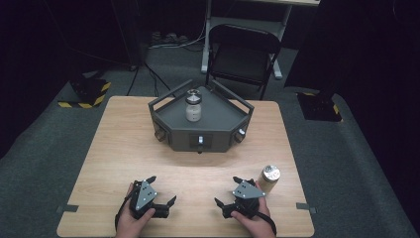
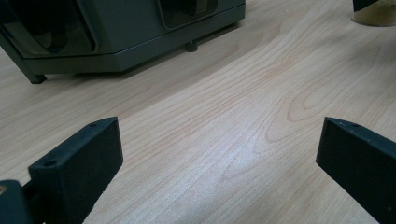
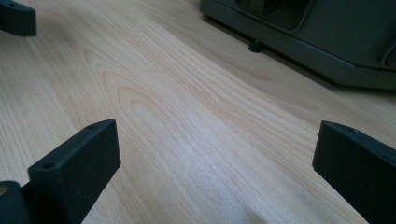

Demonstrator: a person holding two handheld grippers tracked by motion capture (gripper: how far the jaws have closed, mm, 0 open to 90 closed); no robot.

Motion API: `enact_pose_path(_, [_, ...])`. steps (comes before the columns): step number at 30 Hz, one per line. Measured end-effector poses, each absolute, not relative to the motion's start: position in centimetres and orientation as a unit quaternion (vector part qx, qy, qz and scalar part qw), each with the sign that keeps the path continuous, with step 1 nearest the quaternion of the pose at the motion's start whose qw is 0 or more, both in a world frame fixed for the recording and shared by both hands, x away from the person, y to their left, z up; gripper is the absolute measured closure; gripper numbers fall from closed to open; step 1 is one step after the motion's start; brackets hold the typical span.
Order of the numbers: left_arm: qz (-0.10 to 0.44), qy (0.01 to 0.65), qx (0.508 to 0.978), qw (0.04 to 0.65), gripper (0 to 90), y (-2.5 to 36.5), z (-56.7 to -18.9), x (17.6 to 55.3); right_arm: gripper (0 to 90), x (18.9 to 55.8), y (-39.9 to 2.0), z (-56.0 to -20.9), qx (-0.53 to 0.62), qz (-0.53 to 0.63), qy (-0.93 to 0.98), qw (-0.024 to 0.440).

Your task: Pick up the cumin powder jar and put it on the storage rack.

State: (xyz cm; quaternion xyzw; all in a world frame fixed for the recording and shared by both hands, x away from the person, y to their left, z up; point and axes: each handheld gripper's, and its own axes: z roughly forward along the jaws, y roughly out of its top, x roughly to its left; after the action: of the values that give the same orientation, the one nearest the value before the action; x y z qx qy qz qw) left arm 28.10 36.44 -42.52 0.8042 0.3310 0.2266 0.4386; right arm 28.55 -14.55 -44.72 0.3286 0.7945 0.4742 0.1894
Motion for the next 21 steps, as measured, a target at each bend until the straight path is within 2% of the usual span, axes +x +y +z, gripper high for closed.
enact_pose_path(21, [0.22,0.333,0.804,0.44,0.8,36.6,-42.5,28.3,0.6,25.3,-17.3,-43.0,0.354,0.523,0.731,0.257])
